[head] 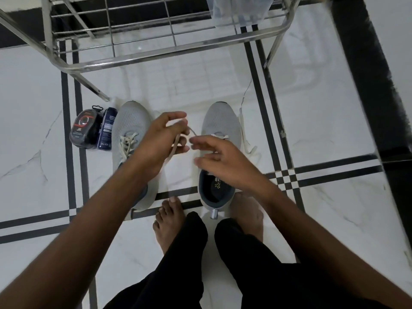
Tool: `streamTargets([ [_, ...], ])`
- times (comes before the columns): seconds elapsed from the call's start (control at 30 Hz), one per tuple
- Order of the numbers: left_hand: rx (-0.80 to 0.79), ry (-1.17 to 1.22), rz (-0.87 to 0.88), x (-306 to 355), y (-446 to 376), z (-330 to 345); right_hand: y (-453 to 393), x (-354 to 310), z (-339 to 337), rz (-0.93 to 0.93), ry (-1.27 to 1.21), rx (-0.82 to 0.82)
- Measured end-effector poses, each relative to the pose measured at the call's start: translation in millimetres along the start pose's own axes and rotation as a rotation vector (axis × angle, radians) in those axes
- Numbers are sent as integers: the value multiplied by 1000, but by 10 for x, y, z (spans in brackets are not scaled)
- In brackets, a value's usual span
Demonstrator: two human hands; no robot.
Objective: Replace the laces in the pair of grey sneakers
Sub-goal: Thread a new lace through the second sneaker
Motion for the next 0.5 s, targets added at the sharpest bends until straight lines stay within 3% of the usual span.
streamTargets([
  [0.07,-18,257,-52,163,-10,84,-79,-96,217,14,-114,-77],
  [0.13,-3,497,-92,272,-41,95,-104,-144,226,44,-219,-52],
  [0.2,13,589,-130,289,-84,64,-67,-169,114,35,-197,-36],
  [0.37,93,486,-161,77,-196,-210,168,-42,-499,89,-137,-28],
  [0.5,129,56,-117,-144,-234,-387,235,38,-1059,70,173,151],
])
Point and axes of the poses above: each hand's wrist, its own y-axis away from the middle knuckle, its own z-axis out of the palm, x = y × z, the point moved 9 cm from there along -y, towards the middle knuckle, and after that the axes turned 8 degrees about -y, right-handed, at the moved point
